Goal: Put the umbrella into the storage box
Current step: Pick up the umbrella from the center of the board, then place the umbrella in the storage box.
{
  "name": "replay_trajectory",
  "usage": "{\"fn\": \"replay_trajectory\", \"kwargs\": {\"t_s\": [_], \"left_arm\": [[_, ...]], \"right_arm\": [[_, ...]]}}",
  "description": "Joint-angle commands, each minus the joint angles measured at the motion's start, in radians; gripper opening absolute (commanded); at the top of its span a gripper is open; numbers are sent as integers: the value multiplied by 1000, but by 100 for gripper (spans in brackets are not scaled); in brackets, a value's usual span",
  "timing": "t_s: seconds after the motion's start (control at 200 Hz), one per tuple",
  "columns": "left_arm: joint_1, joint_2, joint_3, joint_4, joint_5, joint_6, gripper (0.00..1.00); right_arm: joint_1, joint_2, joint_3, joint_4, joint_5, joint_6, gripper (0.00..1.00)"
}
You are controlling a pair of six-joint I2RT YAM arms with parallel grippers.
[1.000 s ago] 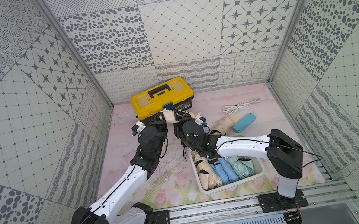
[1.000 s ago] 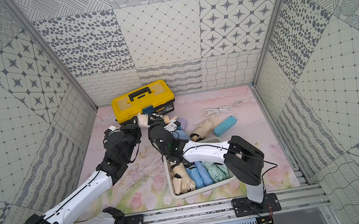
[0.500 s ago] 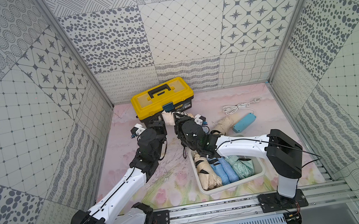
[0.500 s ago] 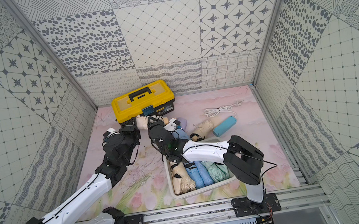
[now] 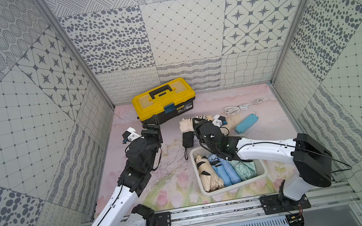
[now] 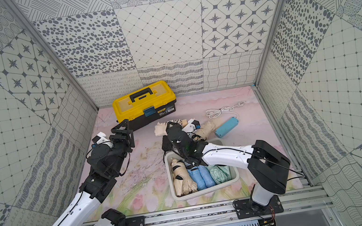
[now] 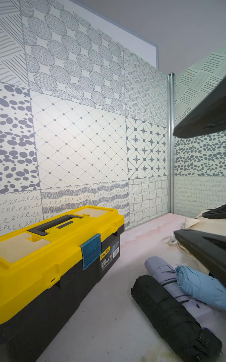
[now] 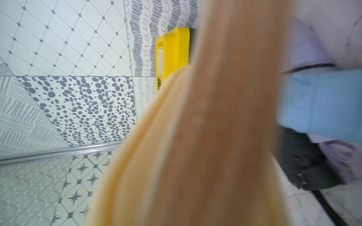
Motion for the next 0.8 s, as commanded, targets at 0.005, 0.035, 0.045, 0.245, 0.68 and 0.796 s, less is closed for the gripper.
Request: {"fn": "replay_trajectory", "kwargs": {"t_s": [0.005, 0.035, 0.045, 0.245, 0.68, 0.796], "left_arm": [[-2, -37, 64, -441, 187, 142, 77], [-2, -35, 73, -478, 218, 153, 76], [-2, -35, 75, -491, 227, 158, 76], [-30, 17, 115, -656, 388, 195, 71], [-224, 108, 166, -842, 478, 128, 65], [-285, 104, 139, -842, 466, 93, 65]], "right_arm": [[-24, -171, -58, -102, -77, -216, 29], [-31, -206, -70, -157, -98, -248, 29], [-34, -216, -73, -173, -105, -259, 29], [-111, -380, -94, -422, -319, -505, 29], [-250, -405, 216, -1109, -834, -1016, 31], [-250, -362, 280, -1208, -922, -1078, 31]]}}
